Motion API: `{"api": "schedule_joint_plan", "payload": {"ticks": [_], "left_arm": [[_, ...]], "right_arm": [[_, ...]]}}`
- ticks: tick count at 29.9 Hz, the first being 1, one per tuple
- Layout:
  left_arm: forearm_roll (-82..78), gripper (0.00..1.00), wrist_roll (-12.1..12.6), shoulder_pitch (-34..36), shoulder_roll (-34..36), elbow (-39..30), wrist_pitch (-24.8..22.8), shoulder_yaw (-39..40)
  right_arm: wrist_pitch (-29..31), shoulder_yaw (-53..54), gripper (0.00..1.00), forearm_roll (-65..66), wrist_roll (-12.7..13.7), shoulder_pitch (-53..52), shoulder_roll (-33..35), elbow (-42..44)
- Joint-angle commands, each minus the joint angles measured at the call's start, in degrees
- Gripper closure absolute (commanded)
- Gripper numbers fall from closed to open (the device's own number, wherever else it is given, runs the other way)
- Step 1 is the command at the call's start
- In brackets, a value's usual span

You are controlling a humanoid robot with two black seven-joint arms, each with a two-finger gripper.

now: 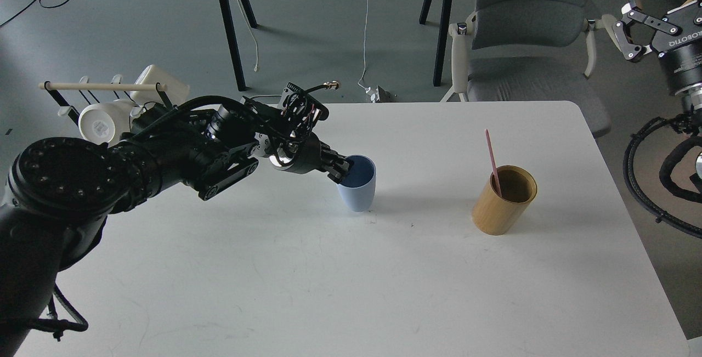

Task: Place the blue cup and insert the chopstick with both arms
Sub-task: 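Set the light-blue cup down and open the left gripper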

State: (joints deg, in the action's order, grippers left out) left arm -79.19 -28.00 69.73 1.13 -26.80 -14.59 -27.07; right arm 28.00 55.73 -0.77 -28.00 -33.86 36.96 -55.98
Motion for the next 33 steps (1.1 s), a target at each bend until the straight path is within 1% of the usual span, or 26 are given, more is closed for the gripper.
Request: {"api": "schedule_joint_plan", "payload": {"ticks": [1,16,19,23,26,30,32,33], "left_arm": [[0.00,0.91,0.00,-0.04,0.01,-0.18,-0.17,0.09],[0.35,0.86,0.00,-0.56,0.72,-0.62,-0.96,0.35],[0.44,0.83,0.00,-0.91,0.81,-0.62,-0.96,0.52],[1.14,0.72,0.00,-0.91,1.42,-0.62,-1.92,1.05],[1.32,0.64,0.00,-0.91,2.38,-0.62,-5.26,2.98],[1.76,0.49,0.00,-1.00,4.05,-0.89,-9.74,8.95],[1.84,0.39,0.00,-1.09,4.93,-1.06,-11.24,10.71],[1.84,0.36,0.00,-1.09,5.28,-1.15,-11.60,11.42]], "right_arm": [[0.00,-0.01,0.04,-0.02,0.00,0.02,0.13,-0.01],[0.00,-0.09,0.04,0.07,0.00,0.29,0.04,-0.01],[0.00,-0.09,0.04,-0.02,0.00,0.29,0.04,-0.01],[0.00,-0.01,0.04,-0.02,0.00,0.29,0.04,-0.01],[0.00,-0.09,0.04,0.07,0.00,0.29,0.04,-0.01],[0.00,-0.36,0.04,0.07,0.00,0.20,0.04,-0.01],[0.00,-0.44,0.04,0.15,0.00,0.11,0.13,-0.09],[0.00,-0.53,0.04,0.15,0.00,-0.06,0.13,-0.09]]}}
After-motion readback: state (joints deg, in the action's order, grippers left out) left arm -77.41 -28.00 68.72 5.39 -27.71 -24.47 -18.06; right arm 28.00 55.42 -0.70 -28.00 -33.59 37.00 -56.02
